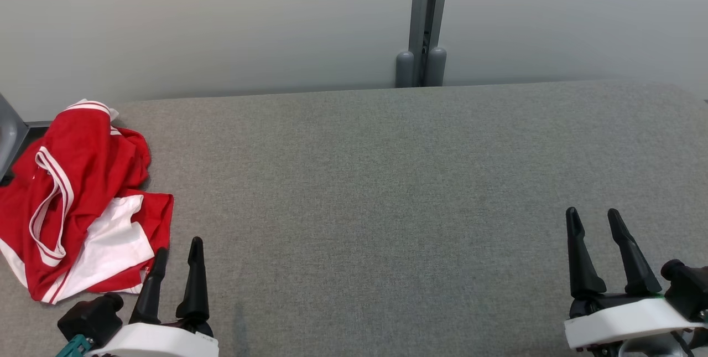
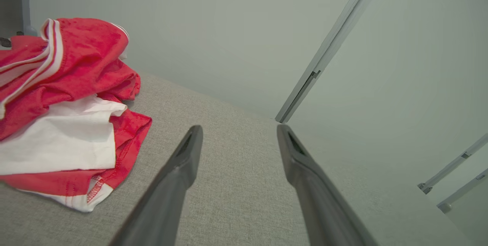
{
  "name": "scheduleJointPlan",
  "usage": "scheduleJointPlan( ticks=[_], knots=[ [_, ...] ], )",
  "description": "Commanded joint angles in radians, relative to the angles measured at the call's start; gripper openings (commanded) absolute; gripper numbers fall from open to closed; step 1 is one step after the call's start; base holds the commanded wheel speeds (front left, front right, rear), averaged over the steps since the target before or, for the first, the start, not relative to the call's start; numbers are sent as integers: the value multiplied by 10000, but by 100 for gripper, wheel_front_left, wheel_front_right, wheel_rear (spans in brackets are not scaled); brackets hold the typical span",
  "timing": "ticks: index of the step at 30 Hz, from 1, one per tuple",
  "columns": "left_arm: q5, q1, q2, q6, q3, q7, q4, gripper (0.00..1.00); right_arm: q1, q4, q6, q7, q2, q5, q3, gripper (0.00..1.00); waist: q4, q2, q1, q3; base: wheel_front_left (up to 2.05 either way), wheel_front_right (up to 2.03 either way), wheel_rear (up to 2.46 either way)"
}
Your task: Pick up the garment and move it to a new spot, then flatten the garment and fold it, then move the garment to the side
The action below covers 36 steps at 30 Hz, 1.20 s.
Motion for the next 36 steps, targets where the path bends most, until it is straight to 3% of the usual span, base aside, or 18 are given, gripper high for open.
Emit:
scheduleJointPlan(
  ticks=[1, 36],
  knots=[
    [293, 9, 68, 46, 2, -91, -114, 100, 12, -126, 20, -132, -94, -306, 15, 100, 3, 0, 0, 0, 0, 0, 0],
    [3220, 364, 82, 382, 0, -812, -408, 100, 292, 233, 23, -856, -120, -2367, 39, 100, 20, 0, -1, -18, 0, 0, 0]
  ],
)
